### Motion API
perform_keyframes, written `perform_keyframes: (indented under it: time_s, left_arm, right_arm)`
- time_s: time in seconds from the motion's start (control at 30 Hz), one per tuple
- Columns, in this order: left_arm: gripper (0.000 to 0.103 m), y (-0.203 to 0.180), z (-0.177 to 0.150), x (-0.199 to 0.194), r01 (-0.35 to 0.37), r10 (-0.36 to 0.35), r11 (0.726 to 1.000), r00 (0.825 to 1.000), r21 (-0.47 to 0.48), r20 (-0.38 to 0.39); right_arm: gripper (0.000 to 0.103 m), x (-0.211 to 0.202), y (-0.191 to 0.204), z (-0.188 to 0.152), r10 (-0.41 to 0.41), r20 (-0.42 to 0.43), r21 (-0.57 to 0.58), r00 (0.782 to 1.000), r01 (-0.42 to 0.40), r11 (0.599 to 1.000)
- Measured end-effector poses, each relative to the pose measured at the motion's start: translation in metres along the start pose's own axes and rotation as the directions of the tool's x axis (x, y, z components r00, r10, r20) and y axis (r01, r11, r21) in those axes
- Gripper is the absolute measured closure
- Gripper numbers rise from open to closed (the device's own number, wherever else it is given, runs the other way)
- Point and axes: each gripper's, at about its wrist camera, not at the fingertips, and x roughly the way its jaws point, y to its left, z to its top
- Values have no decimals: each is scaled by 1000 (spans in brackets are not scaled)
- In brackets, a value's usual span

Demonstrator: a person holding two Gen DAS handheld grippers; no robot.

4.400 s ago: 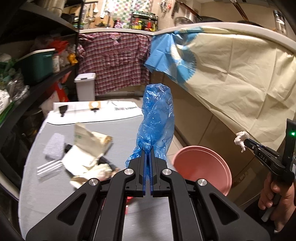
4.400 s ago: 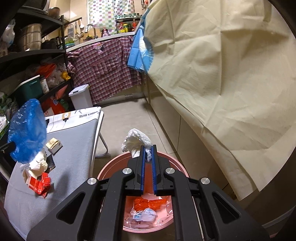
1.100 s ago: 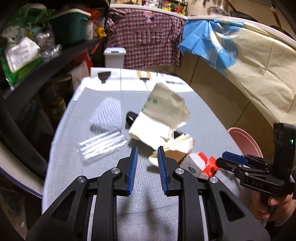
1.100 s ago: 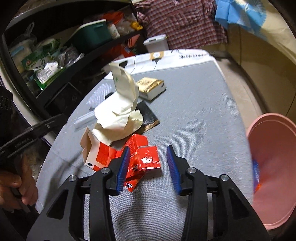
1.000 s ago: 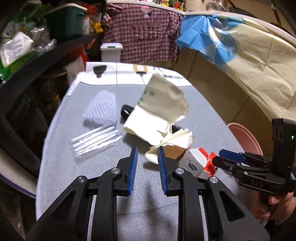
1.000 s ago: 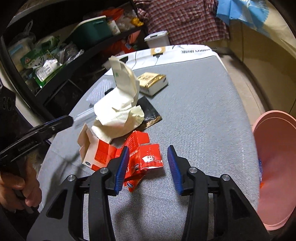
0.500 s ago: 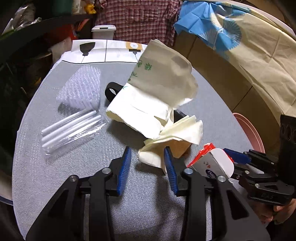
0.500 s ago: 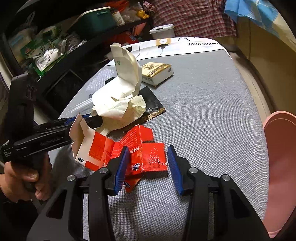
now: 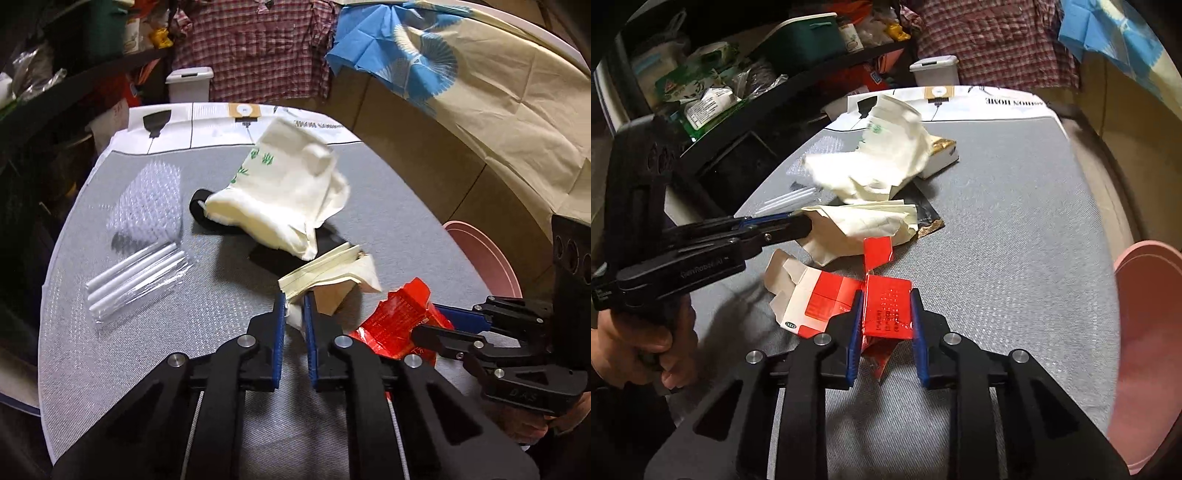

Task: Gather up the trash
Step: 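Grasp the cream paper with the left tool while the right tool grasps the red carton piece, then lift the cream paper and red carton piece and carry both over the pink bin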

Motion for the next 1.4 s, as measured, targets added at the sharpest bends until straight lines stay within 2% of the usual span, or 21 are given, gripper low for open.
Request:
perform_keyframes:
  time_s: [0.27,0.83,1.13,1.4]
  left_arm:
    - [98,-16,-2,-21,-18,17,999,999,38,41]
    - [98,-35,-5,-73,-62,57,998,987,26,151]
    - [98,-46,-12,-93,-66,70,997,980,-30,189]
    - [98,-60,-19,-95,-60,67,997,978,-39,195]
  right_arm:
    - [79,-28,3,-4,-48,49,-10,998,48,999]
    - [79,-76,-2,-15,-169,144,30,975,166,986]
    - [79,-119,-8,-11,-244,223,60,944,236,970]
    - [79,-162,-29,-3,-318,271,123,908,295,947]
